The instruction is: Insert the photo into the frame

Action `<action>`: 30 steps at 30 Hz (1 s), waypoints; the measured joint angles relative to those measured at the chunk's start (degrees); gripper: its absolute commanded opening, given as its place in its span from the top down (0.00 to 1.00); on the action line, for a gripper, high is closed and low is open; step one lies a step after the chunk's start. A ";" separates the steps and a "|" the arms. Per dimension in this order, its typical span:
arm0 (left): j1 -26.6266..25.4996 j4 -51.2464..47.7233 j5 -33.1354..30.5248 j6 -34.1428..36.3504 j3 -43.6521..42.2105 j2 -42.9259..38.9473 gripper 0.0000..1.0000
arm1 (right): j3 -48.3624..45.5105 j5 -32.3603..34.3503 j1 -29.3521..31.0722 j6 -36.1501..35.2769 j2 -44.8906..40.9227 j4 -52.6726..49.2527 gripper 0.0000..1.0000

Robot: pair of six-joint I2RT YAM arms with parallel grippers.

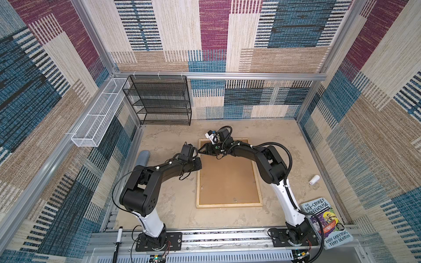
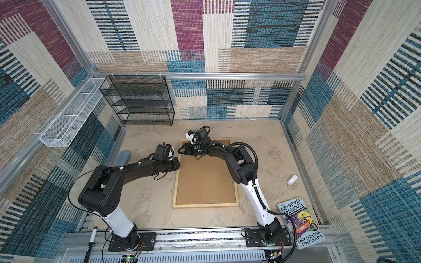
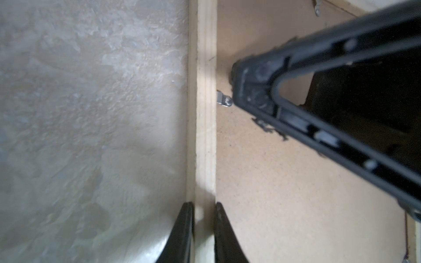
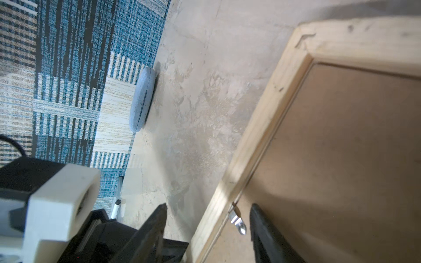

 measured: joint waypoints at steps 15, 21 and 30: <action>-0.87 0.87 -1.31 -2.86 -1.81 -1.38 0.83 | -4.33 2.75 1.57 10.82 -4.39 -1.77 0.35; -1.18 0.94 -1.70 -3.50 -1.73 -1.27 0.83 | -0.98 3.34 2.03 12.68 -2.93 -2.84 0.35; -1.40 1.07 -1.27 -3.80 -1.38 -0.76 0.83 | 0.74 3.41 2.19 14.05 -1.53 -3.56 0.35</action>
